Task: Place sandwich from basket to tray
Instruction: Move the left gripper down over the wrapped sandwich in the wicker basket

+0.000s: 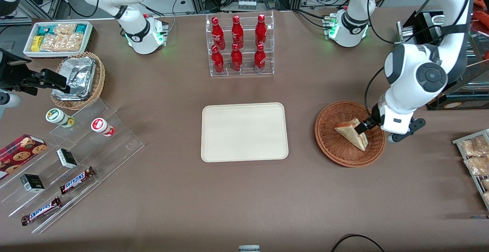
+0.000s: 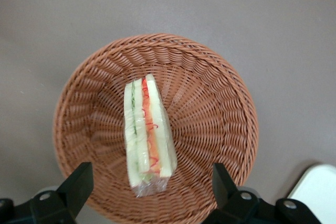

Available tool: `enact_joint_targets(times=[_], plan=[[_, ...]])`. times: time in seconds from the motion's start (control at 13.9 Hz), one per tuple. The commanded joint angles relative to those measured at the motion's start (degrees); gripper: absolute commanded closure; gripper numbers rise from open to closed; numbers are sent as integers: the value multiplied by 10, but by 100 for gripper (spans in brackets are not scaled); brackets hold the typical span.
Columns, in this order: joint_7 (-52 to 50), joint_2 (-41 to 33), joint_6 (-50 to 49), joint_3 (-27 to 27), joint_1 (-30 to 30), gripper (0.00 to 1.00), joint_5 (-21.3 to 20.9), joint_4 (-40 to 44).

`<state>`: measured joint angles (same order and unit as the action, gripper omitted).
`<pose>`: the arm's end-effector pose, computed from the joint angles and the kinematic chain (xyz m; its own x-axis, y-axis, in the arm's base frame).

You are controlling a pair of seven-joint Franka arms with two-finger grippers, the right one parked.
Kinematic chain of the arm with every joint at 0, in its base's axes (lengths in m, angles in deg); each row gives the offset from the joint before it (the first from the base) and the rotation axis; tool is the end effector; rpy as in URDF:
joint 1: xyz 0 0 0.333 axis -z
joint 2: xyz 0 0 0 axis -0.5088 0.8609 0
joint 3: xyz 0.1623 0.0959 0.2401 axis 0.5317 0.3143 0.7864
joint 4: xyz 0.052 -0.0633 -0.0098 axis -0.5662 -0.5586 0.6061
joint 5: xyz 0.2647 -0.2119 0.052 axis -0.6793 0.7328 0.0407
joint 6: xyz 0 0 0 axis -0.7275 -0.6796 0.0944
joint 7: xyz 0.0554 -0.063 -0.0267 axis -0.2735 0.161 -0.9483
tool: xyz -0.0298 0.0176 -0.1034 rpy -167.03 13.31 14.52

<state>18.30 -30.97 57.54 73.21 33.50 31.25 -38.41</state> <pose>0.5149 -0.0766 0.3701 0.8332 0.5523 0.0272 0.5516 -0.8336 0.0295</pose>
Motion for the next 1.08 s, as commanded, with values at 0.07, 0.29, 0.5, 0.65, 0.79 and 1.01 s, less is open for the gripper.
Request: enact_joint_targets(times=[0.07,0.29,0.5,0.65,0.79,1.01], plan=[[-55,3,56,-4,2,0,-7,-41],[-55,32,58,-4,2,0,-7,-41],[-66,56,71,-6,2,0,-7,-41],[-68,69,82,-7,2,0,-7,-41],[-68,75,88,-12,2,0,-7,-41],[-74,79,87,-11,13,31,-7,-40]])
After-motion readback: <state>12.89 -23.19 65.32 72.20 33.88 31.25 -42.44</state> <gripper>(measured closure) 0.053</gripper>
